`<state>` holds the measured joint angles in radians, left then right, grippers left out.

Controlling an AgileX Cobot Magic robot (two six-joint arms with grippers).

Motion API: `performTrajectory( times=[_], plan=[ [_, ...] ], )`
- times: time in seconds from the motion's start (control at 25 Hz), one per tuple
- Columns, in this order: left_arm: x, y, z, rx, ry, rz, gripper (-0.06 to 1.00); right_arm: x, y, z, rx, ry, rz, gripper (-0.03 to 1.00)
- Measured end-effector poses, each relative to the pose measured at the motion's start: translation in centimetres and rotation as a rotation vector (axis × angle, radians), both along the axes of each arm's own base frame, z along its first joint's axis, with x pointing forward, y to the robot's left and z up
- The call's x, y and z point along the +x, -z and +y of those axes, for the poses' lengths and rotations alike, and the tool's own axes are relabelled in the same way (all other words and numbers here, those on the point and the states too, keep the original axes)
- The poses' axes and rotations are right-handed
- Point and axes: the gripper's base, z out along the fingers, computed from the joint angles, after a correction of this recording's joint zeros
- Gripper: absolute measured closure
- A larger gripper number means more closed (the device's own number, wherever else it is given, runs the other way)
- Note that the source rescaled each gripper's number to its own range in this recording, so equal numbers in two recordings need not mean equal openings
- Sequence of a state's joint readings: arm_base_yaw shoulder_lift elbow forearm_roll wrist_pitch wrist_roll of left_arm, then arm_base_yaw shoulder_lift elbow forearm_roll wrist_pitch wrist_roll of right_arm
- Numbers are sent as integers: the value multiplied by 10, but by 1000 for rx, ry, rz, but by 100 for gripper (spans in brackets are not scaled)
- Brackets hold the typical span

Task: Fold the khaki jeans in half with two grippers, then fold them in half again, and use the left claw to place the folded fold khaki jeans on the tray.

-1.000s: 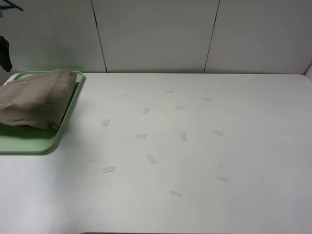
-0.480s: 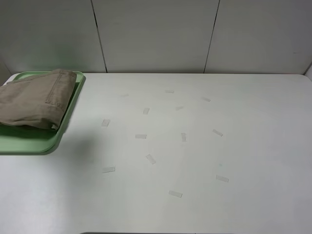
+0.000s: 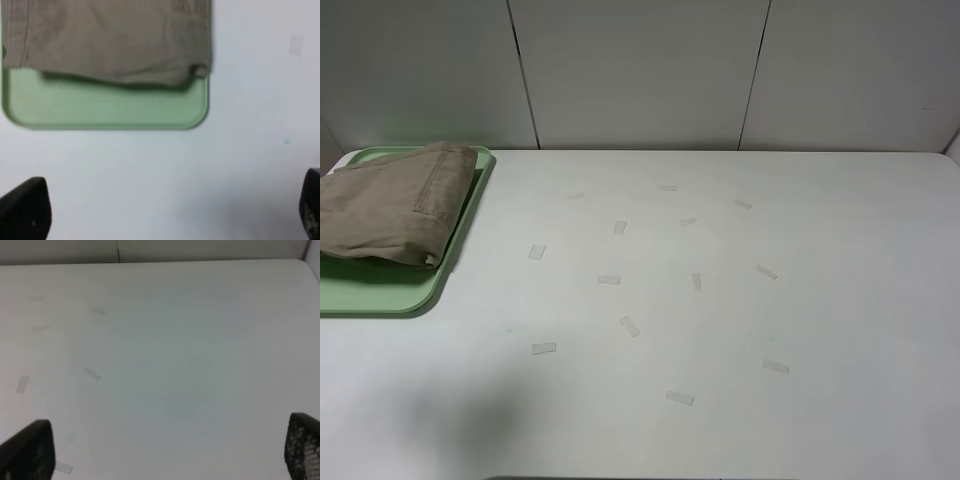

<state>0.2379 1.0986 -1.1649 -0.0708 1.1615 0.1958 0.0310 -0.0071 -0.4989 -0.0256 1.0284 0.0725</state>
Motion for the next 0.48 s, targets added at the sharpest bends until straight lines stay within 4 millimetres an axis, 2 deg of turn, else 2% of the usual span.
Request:
performTrajectory(
  times=[0.28,0.48],
  plan=[
    [-67,2,-16,57,56,-113,-5,0,0,0,0,0,0,-3],
    [-106,8,-26,89,73,-201,-5,0,0,0,0,0,0,-3]
  ],
)
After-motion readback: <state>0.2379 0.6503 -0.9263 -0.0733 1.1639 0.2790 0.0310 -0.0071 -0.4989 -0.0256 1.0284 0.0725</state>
